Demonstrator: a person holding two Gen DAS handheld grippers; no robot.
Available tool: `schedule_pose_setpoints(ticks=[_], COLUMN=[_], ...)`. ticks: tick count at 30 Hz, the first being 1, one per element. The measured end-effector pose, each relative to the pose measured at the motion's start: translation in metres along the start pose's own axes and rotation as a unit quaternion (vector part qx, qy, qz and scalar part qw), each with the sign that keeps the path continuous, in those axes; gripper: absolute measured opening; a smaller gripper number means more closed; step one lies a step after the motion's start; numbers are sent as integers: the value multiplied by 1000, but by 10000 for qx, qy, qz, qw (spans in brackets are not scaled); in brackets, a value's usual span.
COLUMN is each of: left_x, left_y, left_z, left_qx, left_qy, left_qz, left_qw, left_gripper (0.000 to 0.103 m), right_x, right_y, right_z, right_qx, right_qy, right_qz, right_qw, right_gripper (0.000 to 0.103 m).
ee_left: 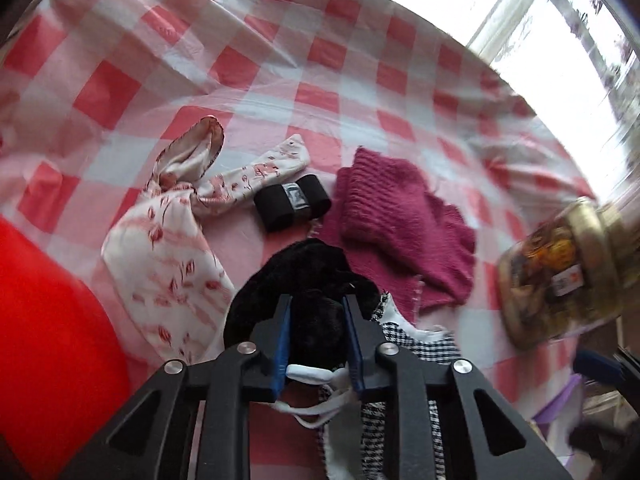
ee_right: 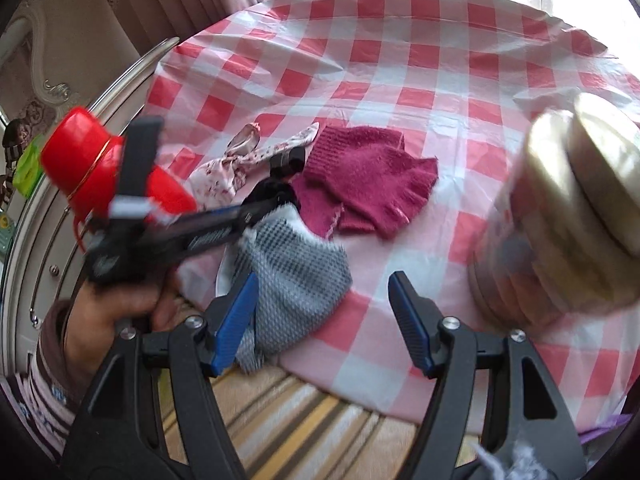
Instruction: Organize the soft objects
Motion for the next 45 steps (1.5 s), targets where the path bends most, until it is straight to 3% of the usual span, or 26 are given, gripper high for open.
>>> schedule_pose_setpoints(ticks=[7,12,21,30,35,40,45], left_x=[-15,-31,-38,-36,-33,-28,-22], left_y=[28,42,54,62,71,83,93], left_z=[9,5,-9,-16,-16,-14,-12], left_qx=[-511,-771,-849,-941,-1022,-1177,-1306], left_qy=[161,465,802,890,892,862,899], left_qz=[334,308,582,796,991,1295,1534], left_qw=[9980,9955,9914,9884,9858,9808,9754], left_gripper=[23,23,23,23,23,23,23], right_x=[29,56,87,102,99,99,109], right_y=[-35,-60,-121,-157,-178,-178,-143], right_z=[-3,-8,-43,-54,-52,-52,-53], right_qx=[-30,2,-200,-347,-407,-374,-257], right_qy=[126,332,1465,1823,1974,1940,1785], right_qz=[-101,-103,-409,-487,-730,-621,-125], right_qw=[9999,9994,9882,9814,9768,9783,9835], right_gripper=[71,71,71,70,52,49,49])
Point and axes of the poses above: each gripper's, at about its wrist camera, not at the fingertips, and y roughly against the way its jaws point, z to its right, x to its top, the point moved 9 cm from there along -y, roughly the way its jaws point, and after that the axes turned 11 degrees about y, right-handed, at the moved point
